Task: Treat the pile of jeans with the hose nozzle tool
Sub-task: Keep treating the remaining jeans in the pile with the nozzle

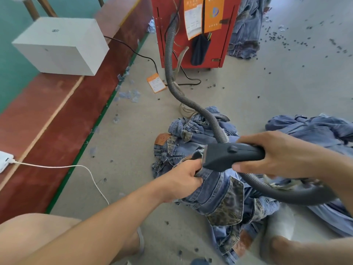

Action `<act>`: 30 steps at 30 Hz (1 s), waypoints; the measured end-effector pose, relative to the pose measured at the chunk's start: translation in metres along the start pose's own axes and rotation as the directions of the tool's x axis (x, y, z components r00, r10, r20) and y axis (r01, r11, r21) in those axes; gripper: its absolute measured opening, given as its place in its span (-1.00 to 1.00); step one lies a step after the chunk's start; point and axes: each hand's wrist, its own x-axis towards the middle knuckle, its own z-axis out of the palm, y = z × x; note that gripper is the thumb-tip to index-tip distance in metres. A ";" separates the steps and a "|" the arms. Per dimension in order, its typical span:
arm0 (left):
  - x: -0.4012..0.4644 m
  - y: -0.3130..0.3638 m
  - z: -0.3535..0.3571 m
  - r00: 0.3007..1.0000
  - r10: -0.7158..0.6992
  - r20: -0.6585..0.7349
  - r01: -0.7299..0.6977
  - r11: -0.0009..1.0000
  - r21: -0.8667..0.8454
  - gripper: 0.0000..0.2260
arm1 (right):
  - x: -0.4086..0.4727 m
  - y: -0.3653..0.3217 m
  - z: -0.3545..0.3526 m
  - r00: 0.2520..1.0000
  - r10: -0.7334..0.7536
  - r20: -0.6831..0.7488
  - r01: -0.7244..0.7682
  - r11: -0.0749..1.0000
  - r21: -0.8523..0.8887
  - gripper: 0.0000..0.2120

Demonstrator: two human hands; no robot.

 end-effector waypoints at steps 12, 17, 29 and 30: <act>-0.004 0.006 0.004 0.999 0.035 0.000 -0.033 0.966 -0.257 -0.77 | -0.006 0.027 -0.024 0.992 0.120 0.026 -0.121 0.993 0.014 -0.71; -0.001 0.000 0.007 0.994 0.102 0.023 -0.100 0.992 -0.073 -0.86 | 0.008 0.021 -0.006 0.999 0.017 0.033 -0.020 0.995 0.094 -0.74; -0.002 -0.007 0.011 0.920 0.389 -0.047 -0.374 0.908 0.186 -0.61 | -0.005 0.022 -0.005 0.994 0.017 0.107 -0.030 0.993 0.117 -0.63; -0.002 -0.009 0.011 0.930 0.364 -0.047 -0.347 0.914 0.208 -0.60 | -0.003 0.021 0.000 0.998 -0.005 0.059 -0.003 0.992 0.130 -0.63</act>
